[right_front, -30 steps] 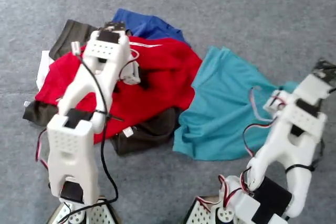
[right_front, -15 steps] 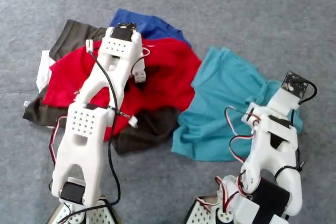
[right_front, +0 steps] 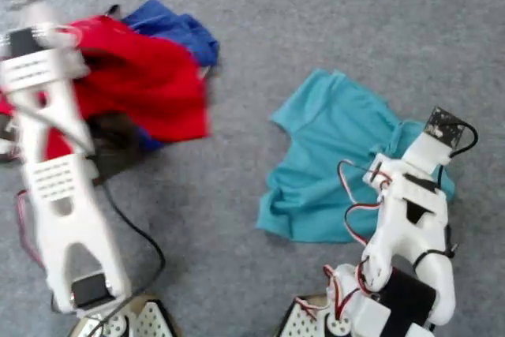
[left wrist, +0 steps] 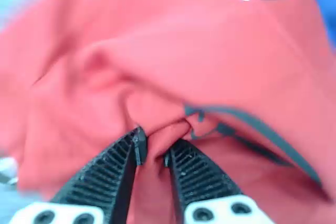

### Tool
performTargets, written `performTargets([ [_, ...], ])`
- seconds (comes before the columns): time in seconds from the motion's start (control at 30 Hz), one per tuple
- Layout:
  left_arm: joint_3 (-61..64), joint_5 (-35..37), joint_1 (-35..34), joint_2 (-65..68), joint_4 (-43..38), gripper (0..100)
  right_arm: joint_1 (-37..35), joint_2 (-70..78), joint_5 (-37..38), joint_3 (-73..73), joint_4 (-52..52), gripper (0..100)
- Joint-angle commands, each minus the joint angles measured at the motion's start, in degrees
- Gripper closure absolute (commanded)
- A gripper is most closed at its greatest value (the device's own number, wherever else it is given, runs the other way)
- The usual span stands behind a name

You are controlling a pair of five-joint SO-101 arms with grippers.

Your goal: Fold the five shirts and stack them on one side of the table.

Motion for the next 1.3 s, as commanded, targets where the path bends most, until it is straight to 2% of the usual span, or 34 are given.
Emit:
performTargets([
  [0.0,-3.74,-0.79,-8.31,-4.22,0.35,97,-0.97,-1.27,-0.44,0.04,-0.62,98.5],
  [0.13,-4.18,-0.53,-14.90,-8.44,0.35,97,-0.97,-1.27,-0.44,0.04,-0.62,98.5],
  [0.23,-3.74,-0.35,-15.52,-9.93,0.35,97,-0.97,-1.27,-0.44,0.04,-0.62,98.5],
  [0.37,-4.18,-0.35,-9.19,-10.81,0.35,97,-0.97,-1.19,-0.44,0.04,-0.62,98.5],
  [0.53,-4.53,-0.26,4.44,-10.29,0.26,97,-0.97,-1.19,-0.44,0.04,-0.62,98.5],
  [0.57,-4.35,-0.26,6.81,-10.20,0.26,94,-0.97,-1.19,-0.44,0.04,-0.62,98.4],
  [0.63,-1.89,0.26,9.89,-9.67,0.26,83,-0.97,-1.19,-0.44,0.04,-0.62,98.4],
  [0.73,2.95,11.69,9.89,-8.26,0.26,64,-0.97,-1.19,-0.44,0.04,-0.62,98.4],
  [0.77,3.74,14.68,9.10,-8.09,0.18,63,-0.97,-1.19,-0.44,0.04,-0.62,98.4],
  [0.87,3.82,15.21,9.27,-7.56,0.18,65,-0.97,-1.19,-0.44,0.04,-0.62,98.4],
  [0.97,3.65,15.47,13.32,-7.47,-0.62,65,-1.05,-1.19,-0.44,0.04,-0.62,98.4],
  [1.17,13.23,15.56,18.95,-1.93,-14.33,65,-1.05,-1.19,-0.44,0.04,-0.62,98.4],
  [1.27,18.77,14.59,18.68,2.11,-16.70,65,-1.05,-1.19,-0.44,0.04,-0.62,98.4],
])
